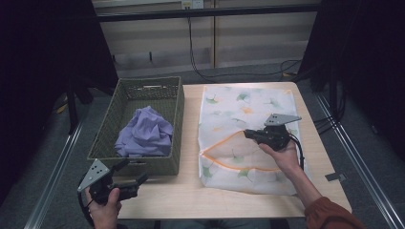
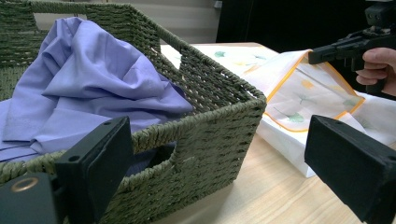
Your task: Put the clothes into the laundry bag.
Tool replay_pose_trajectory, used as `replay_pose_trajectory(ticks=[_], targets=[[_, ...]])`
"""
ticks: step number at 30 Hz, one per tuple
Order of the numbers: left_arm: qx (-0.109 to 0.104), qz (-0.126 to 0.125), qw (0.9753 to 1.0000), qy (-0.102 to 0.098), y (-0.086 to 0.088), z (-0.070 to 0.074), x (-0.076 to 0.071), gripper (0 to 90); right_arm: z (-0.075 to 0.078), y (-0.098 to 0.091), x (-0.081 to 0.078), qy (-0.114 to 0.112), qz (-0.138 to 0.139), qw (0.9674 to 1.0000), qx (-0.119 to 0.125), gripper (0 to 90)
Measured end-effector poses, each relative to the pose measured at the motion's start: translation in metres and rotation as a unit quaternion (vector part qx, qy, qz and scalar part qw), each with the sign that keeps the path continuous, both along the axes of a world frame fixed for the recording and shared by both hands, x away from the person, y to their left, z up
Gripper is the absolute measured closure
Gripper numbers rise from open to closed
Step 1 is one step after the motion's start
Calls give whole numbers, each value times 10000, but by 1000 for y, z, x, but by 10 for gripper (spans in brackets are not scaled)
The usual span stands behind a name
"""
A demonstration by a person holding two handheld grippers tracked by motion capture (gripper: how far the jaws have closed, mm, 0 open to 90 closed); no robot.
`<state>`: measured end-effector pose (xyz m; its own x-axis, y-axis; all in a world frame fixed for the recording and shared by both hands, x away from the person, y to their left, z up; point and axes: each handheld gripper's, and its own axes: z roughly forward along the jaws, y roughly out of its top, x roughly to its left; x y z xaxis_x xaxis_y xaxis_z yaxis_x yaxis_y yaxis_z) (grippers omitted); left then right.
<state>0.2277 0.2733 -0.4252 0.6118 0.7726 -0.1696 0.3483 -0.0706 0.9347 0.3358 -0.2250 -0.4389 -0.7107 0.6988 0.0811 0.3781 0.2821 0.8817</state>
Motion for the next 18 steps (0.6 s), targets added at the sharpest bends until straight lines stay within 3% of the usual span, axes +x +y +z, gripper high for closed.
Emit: replay_pose_trajectory(ticks=[18], targets=[[-12,24,10000,-25,0,0,0,78,10,-10,0,-31,-168,9998,51,900]])
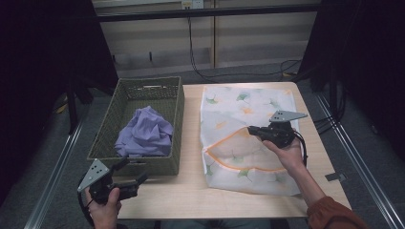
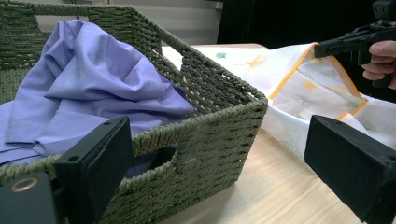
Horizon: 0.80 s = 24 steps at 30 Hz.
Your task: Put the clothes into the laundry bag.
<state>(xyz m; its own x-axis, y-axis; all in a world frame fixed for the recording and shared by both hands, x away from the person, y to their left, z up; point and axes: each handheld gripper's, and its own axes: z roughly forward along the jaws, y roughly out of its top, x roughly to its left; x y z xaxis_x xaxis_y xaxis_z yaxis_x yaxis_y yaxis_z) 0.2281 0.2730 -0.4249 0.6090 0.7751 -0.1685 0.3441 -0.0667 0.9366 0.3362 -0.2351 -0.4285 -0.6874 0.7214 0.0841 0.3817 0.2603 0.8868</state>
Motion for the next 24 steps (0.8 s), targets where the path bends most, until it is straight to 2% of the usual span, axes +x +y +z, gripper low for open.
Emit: replay_pose_trajectory(ticks=[7,11,13,15,16,19,20,23,24], targets=[[-5,78,9999,-63,1,1,2,78,7,1,4,-46,-9,9999,91,900],[-76,93,9999,-24,4,1,4,77,13,1,7,-53,-17,9999,85,900],[-94,83,9999,-25,3,1,5,77,19,1,9,-166,-45,9998,112,900],[-16,20,10000,-30,2,1,6,77,21,1,8,-248,-97,9995,153,900],[-3,31,10000,-20,1,1,6,80,23,1,8,-314,-143,9988,340,900],[6,77,10000,-2,0,1,6,84,20,1,5,-358,-111,9983,444,900],[-17,54,10000,4,0,2,7,84,19,2,5,-353,-96,9987,358,900],[-18,135,9999,25,0,5,7,86,18,1,5,-355,-109,9987,361,900],[38,142,9999,53,0,7,9,86,17,0,6,-340,-123,9985,400,900]])
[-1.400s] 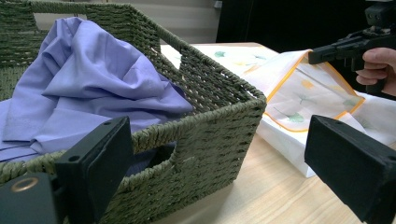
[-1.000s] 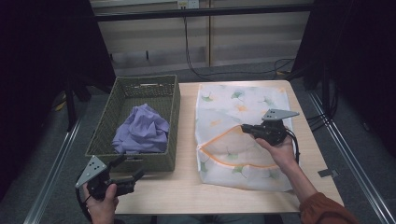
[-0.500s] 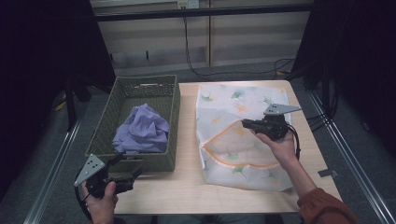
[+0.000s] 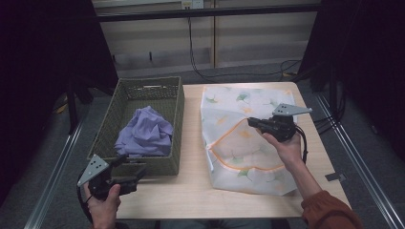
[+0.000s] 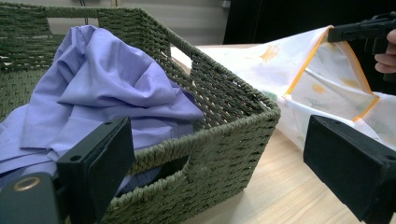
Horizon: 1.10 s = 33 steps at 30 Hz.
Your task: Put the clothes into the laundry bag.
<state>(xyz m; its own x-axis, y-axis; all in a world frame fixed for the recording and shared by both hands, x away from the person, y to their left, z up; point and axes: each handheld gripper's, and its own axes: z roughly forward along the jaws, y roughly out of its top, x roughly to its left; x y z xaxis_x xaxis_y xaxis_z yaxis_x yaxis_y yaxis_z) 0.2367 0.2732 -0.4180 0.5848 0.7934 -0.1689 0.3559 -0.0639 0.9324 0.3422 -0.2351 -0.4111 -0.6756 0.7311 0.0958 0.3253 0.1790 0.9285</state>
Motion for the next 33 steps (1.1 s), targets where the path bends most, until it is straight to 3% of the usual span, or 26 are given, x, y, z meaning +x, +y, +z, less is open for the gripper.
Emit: replay_pose_trajectory(ticks=[3,8,15,17,22,25,27,33], targets=[[-58,94,9999,109,0,7,9,99,0,0,1,-4,0,10000,11,900],[180,66,9994,272,5,19,33,131,-2,2,4,50,39,10000,-10,900],[328,50,9978,574,11,23,61,100,-3,3,4,80,93,9999,-63,900],[484,7,9968,640,11,25,66,100,-4,2,4,77,103,9999,-40,900],[643,-77,9953,726,9,35,81,116,-7,3,5,147,131,9998,-63,900],[944,-139,9911,926,3,41,92,149,-8,3,6,168,129,9998,-55,900],[1100,-101,9903,839,-1,45,97,167,-8,3,6,175,136,9997,-52,900],[1078,-53,9915,723,-6,51,114,169,-7,3,5,166,137,9998,-41,900]])
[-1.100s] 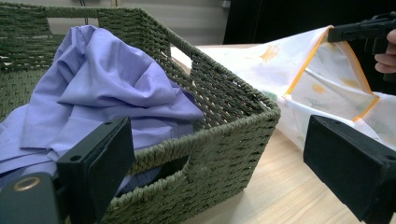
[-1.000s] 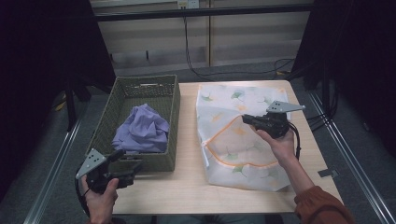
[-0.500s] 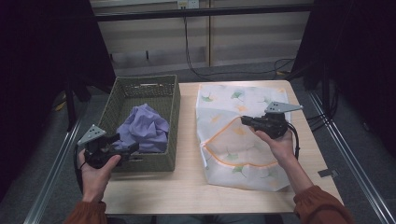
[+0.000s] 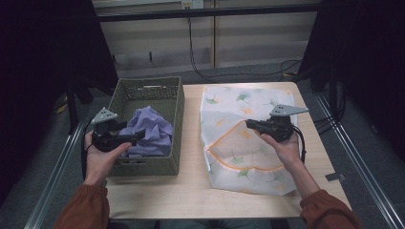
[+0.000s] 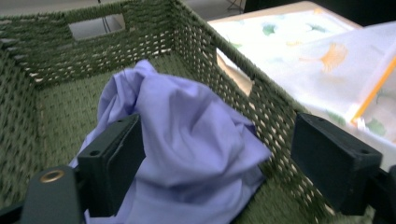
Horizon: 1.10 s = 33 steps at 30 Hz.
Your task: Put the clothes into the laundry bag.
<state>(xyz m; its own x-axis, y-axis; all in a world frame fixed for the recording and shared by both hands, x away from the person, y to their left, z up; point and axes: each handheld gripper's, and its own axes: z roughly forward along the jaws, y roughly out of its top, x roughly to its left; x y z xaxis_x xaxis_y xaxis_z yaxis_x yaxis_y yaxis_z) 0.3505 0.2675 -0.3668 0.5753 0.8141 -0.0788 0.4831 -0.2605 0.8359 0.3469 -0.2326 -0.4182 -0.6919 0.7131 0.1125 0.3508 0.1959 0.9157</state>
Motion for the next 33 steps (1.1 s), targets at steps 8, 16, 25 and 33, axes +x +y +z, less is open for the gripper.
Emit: replay_pose_trajectory(ticks=[8,16,25,33], targets=[[28,110,9999,46,-1,-4,24,165,-1,1,1,36,28,10000,5,900],[589,200,9972,414,-3,-23,47,162,-2,2,1,64,46,10000,-25,900],[965,96,9910,929,-9,-34,66,129,-4,1,3,144,44,9999,-6,900],[1071,-71,9844,1396,-13,-49,79,84,-5,2,3,171,52,9998,1,900]])
